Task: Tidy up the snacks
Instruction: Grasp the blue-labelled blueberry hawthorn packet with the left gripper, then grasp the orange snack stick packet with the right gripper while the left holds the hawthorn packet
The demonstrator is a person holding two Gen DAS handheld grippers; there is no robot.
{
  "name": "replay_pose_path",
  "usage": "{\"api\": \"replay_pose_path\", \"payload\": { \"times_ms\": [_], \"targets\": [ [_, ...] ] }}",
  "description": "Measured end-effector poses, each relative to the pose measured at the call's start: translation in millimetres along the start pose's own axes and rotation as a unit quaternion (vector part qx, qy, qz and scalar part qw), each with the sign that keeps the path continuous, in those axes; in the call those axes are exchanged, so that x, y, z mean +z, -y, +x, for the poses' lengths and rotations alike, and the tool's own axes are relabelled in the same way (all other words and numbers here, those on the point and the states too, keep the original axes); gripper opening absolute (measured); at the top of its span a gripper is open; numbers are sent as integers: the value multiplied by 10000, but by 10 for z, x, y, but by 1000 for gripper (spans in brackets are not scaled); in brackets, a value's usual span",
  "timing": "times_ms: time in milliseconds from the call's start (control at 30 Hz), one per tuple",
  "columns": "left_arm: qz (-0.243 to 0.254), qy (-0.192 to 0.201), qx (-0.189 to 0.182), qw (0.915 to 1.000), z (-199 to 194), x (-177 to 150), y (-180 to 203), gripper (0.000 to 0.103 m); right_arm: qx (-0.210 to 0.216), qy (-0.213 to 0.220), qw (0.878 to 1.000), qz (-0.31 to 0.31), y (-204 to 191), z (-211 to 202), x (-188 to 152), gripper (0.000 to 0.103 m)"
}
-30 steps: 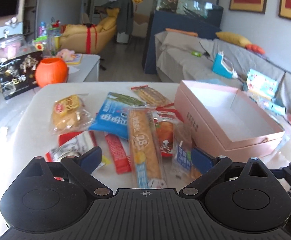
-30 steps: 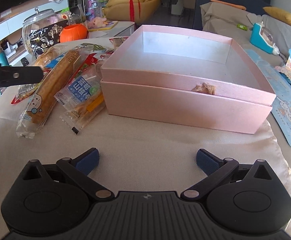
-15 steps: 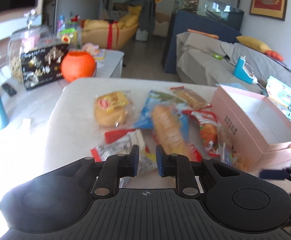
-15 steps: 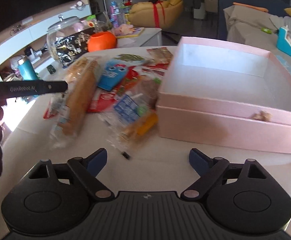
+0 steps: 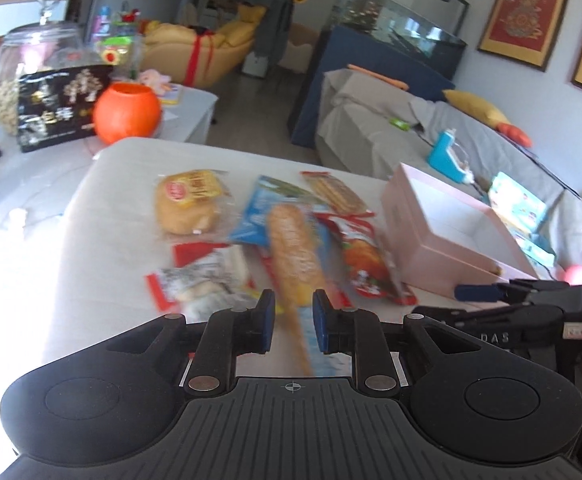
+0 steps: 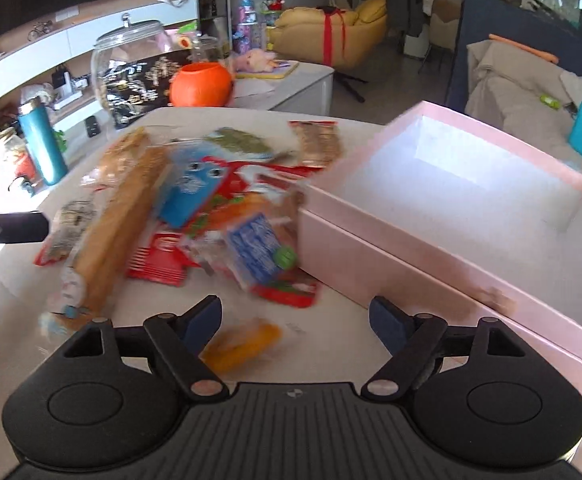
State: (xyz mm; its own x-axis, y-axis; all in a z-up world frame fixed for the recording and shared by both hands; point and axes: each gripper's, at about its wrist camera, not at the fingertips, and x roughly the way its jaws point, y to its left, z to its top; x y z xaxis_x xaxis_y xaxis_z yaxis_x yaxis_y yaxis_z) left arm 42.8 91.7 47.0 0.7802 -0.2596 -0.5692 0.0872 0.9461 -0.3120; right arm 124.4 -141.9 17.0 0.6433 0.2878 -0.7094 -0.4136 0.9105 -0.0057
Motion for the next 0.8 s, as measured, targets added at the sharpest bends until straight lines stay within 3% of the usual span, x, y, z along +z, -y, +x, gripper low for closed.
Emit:
{"api": "replay_pose_path", "payload": {
  "times_ms": [133, 300, 433, 533, 667, 767, 800],
  "targets": [
    [345, -131, -57, 9993, 160, -16, 233, 24, -199, 56, 9996, 203, 255, -102, -88, 82],
    [762, -61, 385, 9963, 244, 50, 417, 24, -887, 30, 9947, 522, 404, -56, -192, 82],
    [842, -41, -255, 9961, 224, 238, 570, 24, -172, 180, 9975, 669, 344, -149, -154, 84],
    [1329, -146, -583, 9893, 432, 350, 846, 27, 86, 248, 9982, 531, 210, -177, -149, 84],
    [2056, -505, -376, 9766, 966, 334, 1162, 27, 0, 257, 9991, 335, 143, -221, -256, 84],
    [2303, -783, 83, 9699, 1346, 288, 1217, 28, -145, 287, 9984, 468, 250, -282, -342, 84],
    [2309, -745, 77, 9701, 1405, 269, 1176, 27, -220, 299, 9981, 498, 291, -301, -377, 84]
  ]
}}
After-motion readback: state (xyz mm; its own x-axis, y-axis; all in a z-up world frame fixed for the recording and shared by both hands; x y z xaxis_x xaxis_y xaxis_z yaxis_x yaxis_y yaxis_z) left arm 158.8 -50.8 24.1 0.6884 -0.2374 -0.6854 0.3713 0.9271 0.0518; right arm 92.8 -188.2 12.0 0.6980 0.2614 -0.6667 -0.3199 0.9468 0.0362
